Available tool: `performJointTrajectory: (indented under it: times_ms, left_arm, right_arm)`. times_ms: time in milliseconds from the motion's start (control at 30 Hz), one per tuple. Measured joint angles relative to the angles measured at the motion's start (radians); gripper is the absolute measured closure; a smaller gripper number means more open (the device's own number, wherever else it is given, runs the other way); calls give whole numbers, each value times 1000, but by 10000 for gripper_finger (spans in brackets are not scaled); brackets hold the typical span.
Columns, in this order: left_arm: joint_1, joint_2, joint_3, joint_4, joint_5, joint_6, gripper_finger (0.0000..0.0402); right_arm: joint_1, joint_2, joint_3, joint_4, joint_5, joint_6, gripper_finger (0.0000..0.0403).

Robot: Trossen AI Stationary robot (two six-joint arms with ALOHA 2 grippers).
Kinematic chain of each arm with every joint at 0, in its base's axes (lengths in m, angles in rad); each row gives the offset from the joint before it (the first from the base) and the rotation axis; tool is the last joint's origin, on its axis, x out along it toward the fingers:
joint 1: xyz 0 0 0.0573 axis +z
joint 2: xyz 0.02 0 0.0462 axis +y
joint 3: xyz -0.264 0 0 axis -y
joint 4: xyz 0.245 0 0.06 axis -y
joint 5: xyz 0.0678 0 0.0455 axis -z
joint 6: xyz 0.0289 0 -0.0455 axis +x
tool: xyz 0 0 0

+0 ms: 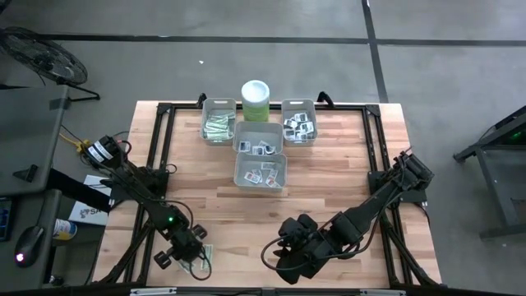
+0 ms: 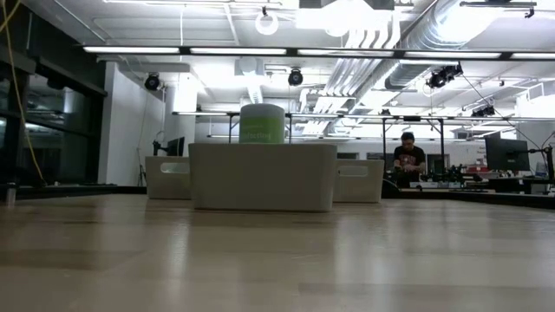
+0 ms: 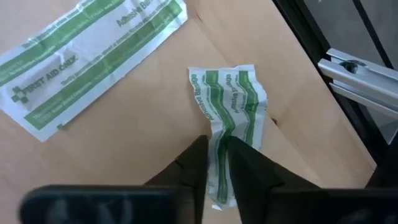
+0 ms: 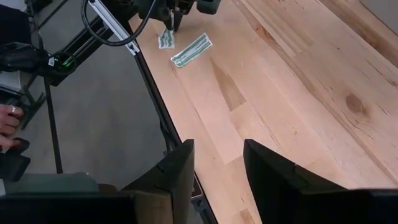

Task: Pick & Place First Aid Supplies
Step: Put the left bandage pack into the left bin

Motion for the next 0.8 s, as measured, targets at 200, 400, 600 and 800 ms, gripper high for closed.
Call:
performJointTrajectory:
  times_ms: [200,400,600,800]
  left_arm:
    - [1,1,-1,0,-15,0,396]
    - [1,-9,0,-4,-22,-29,399]
    - [-1,-75,-4,-7,-94,-145,401]
    - [1,-182,-5,-22,-297,-299,401]
  right_arm:
    - [0,0,0,0,0,-1,269]
    - [0,0,0,-1,0,-8,269]
    - [0,0,0,0,0,-13,269]
    - [0,0,0,-6,8,-30,269]
